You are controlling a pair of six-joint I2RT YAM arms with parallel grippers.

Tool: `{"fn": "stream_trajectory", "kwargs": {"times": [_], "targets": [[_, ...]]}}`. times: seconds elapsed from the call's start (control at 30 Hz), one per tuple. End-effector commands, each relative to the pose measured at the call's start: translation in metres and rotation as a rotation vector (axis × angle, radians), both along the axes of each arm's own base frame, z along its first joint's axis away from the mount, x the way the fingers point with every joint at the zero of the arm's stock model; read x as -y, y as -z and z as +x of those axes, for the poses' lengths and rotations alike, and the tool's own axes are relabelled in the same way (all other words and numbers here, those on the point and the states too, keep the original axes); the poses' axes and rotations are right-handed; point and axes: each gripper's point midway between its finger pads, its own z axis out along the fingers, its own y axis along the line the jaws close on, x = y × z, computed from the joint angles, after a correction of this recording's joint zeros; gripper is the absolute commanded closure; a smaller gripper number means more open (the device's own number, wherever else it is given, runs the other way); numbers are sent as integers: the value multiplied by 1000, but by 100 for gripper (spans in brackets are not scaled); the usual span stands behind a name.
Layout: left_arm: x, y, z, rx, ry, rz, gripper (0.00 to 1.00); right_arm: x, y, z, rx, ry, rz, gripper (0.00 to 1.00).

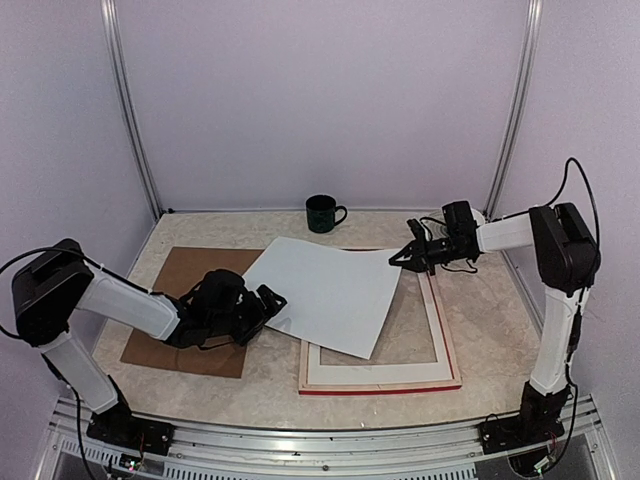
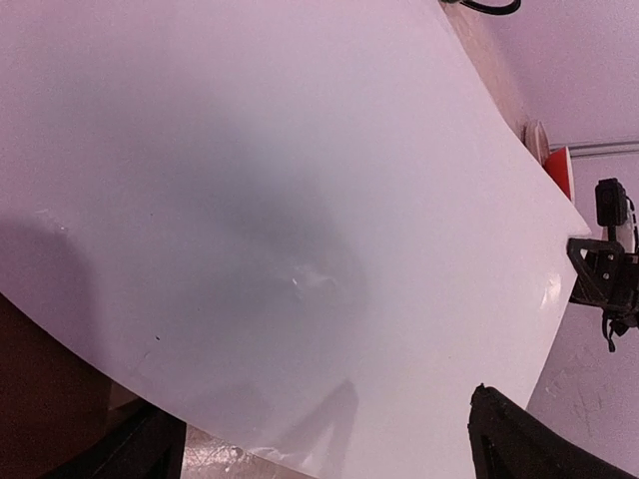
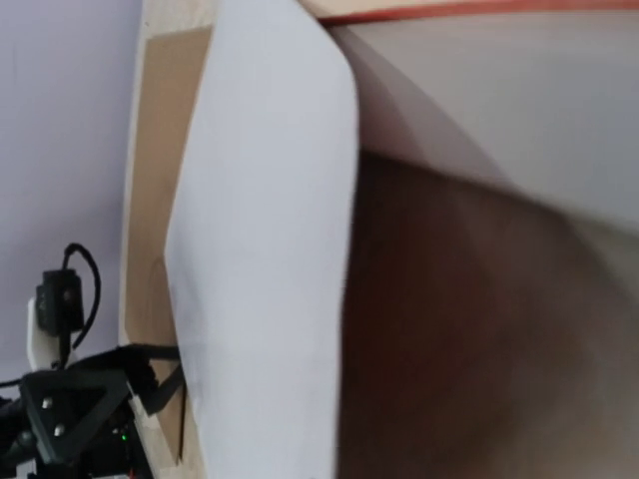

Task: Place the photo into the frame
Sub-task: Adjust the photo on the mat board.

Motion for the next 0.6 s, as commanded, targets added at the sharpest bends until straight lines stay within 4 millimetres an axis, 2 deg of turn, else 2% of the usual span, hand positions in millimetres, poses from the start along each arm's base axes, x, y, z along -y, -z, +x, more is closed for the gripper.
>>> {"fn": "stream_trajectory", "kwargs": {"times": [0.0, 0.13, 0.27, 0.37, 0.57], "targets": [[-9, 6, -6, -8, 8, 32, 2, 6, -32, -11, 88, 63, 35, 100], [-11, 6, -7, -4, 9, 27, 2, 15, -32, -31, 91, 114, 32, 100], [-11, 4, -6, 1, 12, 20, 2, 16, -33, -46, 92, 131, 56, 100], [-9, 3, -6, 6, 16, 15, 2, 15, -31, -55, 86, 142, 58, 100], [-7, -5, -3, 37, 22, -2, 2, 22, -41, -69, 107, 238, 72, 100]]}}
